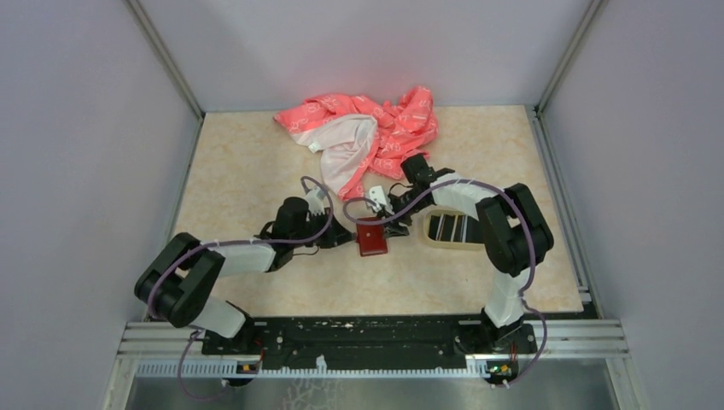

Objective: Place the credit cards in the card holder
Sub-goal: Close the card holder at the center of the board.

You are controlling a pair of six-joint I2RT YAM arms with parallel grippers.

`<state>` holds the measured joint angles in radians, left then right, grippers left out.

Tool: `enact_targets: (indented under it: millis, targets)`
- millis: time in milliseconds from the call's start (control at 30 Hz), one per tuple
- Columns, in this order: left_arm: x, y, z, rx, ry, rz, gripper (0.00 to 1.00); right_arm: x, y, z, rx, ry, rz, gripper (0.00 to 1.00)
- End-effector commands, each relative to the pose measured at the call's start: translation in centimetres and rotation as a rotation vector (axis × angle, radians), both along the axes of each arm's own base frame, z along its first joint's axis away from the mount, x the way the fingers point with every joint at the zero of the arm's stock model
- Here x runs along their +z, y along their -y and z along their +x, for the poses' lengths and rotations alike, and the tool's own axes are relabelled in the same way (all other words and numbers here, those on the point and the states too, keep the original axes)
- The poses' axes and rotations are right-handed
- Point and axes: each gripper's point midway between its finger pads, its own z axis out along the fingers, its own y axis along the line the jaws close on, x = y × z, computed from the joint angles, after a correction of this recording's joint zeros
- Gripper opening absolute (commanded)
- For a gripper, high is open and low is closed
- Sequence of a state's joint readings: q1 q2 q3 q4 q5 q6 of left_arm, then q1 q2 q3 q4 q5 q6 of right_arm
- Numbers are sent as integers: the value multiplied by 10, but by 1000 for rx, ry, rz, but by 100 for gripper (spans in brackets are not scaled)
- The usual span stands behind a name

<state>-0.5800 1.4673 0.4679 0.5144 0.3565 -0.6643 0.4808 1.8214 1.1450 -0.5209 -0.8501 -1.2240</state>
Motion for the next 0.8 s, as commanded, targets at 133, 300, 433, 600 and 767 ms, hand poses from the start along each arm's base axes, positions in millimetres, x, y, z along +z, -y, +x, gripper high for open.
enact_targets:
  millis: [133,300,433,600,767]
  targets:
    - [10,15,5,-58,33,-66,0,-5,-14,-11,-38,77,-86,61]
    - [11,21,9,-108,60,-43,0,-8,-22,-15,-118,38,-129,53]
    - [-5,20,7,-146,21,15,0,-10,-26,-20,-155,-7,-145,50]
    - [-20,20,5,-165,-19,53,0,-7,-29,-21,-157,2,-114,50]
    - [-31,19,7,-161,-41,80,0,-10,-31,-26,-124,-9,-115,45]
